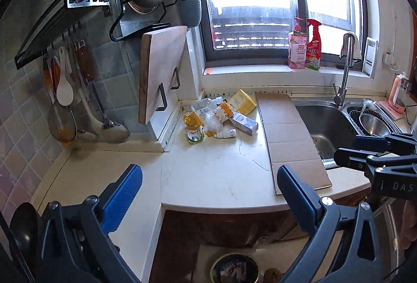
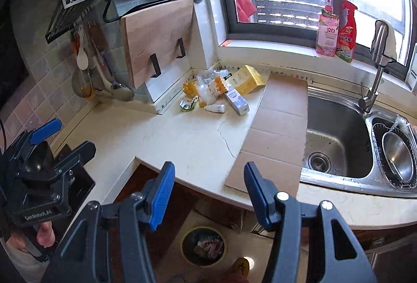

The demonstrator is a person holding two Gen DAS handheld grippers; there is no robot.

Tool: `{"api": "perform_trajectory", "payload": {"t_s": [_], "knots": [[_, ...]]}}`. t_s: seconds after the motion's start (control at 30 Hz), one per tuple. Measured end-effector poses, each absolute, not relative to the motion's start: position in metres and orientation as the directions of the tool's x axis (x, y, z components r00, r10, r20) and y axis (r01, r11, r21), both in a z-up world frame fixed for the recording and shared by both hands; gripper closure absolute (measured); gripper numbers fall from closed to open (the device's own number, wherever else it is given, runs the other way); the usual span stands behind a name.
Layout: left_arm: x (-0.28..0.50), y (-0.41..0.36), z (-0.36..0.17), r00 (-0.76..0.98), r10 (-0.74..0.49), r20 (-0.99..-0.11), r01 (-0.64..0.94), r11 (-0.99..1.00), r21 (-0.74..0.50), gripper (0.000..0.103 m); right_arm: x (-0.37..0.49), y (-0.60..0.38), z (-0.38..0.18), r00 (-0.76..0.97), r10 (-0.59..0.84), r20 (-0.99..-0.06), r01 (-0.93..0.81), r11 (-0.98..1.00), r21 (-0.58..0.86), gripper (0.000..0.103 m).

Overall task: Collect trash
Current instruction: 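Raise both tools back up to the counter, then grasp the white-blue carton with the right tool while the left tool grasps the green wrapper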

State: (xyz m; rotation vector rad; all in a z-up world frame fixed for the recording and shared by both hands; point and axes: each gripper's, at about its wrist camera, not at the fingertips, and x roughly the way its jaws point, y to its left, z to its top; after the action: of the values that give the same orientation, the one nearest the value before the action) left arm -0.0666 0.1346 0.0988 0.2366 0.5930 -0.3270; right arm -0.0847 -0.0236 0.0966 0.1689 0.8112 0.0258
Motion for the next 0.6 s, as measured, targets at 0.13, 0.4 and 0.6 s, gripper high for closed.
{"api": "perform_trajectory", "payload": {"t_s": [0.13,0.4,0.6], "knots": [[-0.047,0.127,0.098,0.78,-0.218,-0.586,0.358,0.924,0.133,0.001,-0.07,-0.034,0.105,0.699,0.076,-0.711,0.04,0.988,0.146,0.047],[0.026,0.105,0.08,0.754,-0.161,-0.637,0.323,0.935,0.147,0.001,-0.007,-0.058,0.107,0.697,0.083,-0.712,0.003,0.993,0.12,0.042],[0.096,0.078,0.052,0.696,-0.117,-0.708,0.316,0.936,0.157,0.001,0.062,-0.079,0.083,0.655,0.102,-0.749,-0.024,0.993,0.115,0.041]]}}
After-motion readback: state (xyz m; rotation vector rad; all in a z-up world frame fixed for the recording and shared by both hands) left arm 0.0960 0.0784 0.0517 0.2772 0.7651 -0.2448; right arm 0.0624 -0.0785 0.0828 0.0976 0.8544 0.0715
